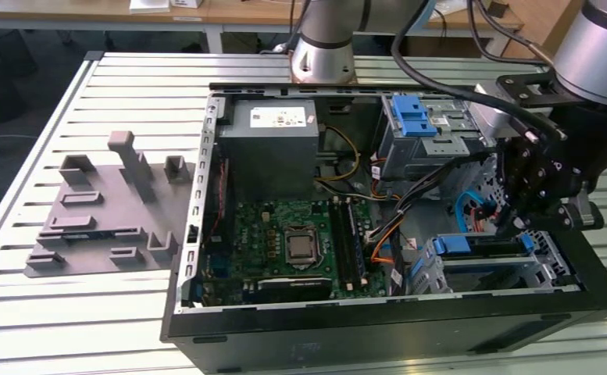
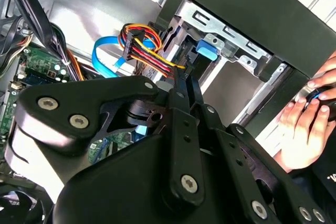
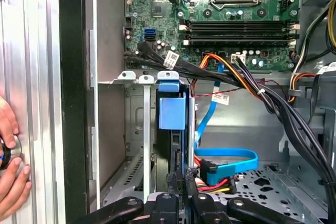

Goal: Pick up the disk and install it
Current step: 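Insert the first disk wire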

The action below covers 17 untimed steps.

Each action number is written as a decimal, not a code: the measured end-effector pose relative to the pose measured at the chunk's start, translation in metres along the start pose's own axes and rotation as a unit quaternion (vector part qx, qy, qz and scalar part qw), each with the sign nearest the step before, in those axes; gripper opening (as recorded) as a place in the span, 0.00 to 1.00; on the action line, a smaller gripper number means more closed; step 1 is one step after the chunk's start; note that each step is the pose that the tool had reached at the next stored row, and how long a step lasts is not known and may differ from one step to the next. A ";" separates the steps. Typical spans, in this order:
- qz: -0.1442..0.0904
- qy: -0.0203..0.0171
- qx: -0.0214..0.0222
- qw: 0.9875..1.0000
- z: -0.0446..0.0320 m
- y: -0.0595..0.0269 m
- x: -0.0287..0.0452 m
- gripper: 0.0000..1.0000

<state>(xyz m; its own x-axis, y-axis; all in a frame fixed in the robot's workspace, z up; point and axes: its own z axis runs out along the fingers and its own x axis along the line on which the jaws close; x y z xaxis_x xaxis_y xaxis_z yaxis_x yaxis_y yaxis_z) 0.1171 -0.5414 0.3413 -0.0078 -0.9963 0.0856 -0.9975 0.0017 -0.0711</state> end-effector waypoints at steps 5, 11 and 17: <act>0.000 0.000 0.000 1.000 0.0025 0.0002 -0.0002 0.16; 0.000 0.000 0.001 1.000 0.0046 0.0007 -0.0001 0.16; 0.000 0.000 0.001 1.000 0.0064 0.0010 0.0004 0.16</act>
<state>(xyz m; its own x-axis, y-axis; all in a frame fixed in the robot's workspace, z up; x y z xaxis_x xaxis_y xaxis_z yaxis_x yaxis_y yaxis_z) 0.1165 -0.5423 0.3349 -0.0084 -0.9963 0.0852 -0.9973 0.0022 -0.0729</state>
